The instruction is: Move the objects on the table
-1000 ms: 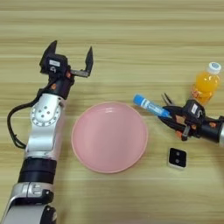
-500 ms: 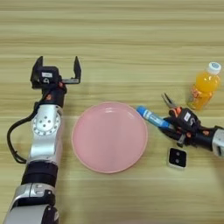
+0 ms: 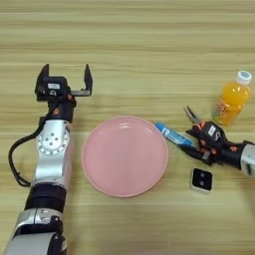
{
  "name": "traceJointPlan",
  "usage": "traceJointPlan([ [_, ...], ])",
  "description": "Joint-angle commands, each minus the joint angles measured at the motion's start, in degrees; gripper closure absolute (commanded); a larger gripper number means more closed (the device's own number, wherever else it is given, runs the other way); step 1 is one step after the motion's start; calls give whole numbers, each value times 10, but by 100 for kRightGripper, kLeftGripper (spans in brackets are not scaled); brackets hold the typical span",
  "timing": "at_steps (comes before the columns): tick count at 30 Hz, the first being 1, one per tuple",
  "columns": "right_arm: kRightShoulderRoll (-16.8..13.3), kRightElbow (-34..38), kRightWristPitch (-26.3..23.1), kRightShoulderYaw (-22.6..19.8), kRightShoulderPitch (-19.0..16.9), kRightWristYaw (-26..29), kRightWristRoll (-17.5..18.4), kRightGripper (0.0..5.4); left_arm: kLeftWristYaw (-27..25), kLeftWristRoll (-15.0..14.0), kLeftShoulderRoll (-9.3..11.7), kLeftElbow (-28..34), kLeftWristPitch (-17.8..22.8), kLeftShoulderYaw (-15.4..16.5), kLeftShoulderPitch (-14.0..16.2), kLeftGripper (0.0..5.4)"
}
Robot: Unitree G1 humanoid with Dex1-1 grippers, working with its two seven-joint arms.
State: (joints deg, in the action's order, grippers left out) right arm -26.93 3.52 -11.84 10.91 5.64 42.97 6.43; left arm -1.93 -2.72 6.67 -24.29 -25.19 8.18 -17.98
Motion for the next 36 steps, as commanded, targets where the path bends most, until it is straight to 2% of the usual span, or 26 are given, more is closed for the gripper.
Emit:
traceJointPlan([
  [1,-4,52,-9,-17,0,-1,17,250,1,0,1,-4,-5,0,-8,0],
  [12,3,142,-3,-60,12,-18,64,129,2,1,2,-8,-3,0,-9,0],
  [20,38,166,24,-145,61,-66,135,49,0,4,3,-15,-3,-2,-7,0],
  [24,55,155,44,-184,88,-104,152,3,-2,4,4,-18,-3,-3,-5,0],
  [29,65,121,70,-223,122,-151,152,3,-4,4,5,-21,-1,-5,-3,0],
  [36,63,76,53,-240,138,-199,138,3,-5,4,5,-22,-1,-5,-3,0],
])
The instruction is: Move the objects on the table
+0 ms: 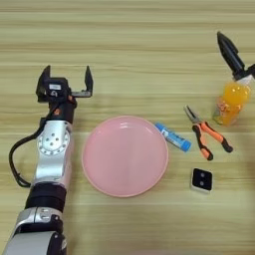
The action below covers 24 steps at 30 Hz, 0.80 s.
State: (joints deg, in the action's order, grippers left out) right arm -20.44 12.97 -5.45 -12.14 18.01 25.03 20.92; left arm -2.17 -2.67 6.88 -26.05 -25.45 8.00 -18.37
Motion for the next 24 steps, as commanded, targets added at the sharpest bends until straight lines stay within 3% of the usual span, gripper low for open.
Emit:
traceJointPlan([
  [1,-4,-25,-15,-10,14,-22,-6,3,-3,3,3,-4,1,-3,1,0],
  [8,-17,-44,-60,-2,2,-7,8,3,-4,3,4,-5,0,-1,1,0],
  [24,-24,-154,-48,16,4,15,-26,3,-4,2,3,-4,2,-2,3,0],
])
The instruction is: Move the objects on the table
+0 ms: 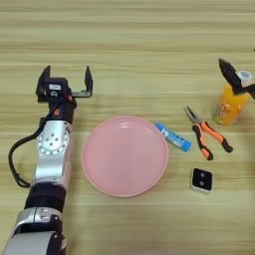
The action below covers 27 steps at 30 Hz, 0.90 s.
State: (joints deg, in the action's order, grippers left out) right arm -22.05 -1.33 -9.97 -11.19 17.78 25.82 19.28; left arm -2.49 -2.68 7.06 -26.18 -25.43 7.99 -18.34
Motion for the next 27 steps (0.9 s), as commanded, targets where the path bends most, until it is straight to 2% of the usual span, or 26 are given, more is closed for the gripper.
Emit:
traceJointPlan([
  [1,-10,-14,-5,9,6,9,-11,3,0,2,1,-3,2,-2,3,0],
  [11,-21,-50,-40,35,-4,31,-32,3,-4,0,6,3,2,0,-4,0],
  [20,-23,-89,-57,37,3,36,-42,3,-4,0,8,3,0,0,-5,0],
  [27,-25,-111,-63,40,7,41,-46,89,-7,-1,8,5,0,1,-4,0],
])
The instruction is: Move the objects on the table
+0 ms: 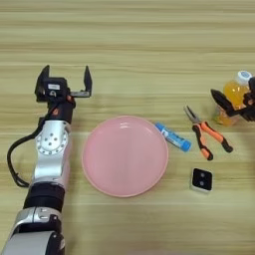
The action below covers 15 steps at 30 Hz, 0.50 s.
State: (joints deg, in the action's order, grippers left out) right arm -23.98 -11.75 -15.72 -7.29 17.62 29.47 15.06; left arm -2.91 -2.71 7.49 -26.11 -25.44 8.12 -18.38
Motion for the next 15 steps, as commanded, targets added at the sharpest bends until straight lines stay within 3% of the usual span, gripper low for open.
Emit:
traceJointPlan([
  [1,-6,-8,-5,0,9,4,-5,98,-3,-1,4,6,0,-1,-3,0],
  [9,-8,-22,6,-1,15,4,-9,188,-1,0,2,4,-2,-1,-4,0],
  [15,-11,-19,10,-4,20,1,-11,192,0,3,1,9,0,-3,-3,0],
])
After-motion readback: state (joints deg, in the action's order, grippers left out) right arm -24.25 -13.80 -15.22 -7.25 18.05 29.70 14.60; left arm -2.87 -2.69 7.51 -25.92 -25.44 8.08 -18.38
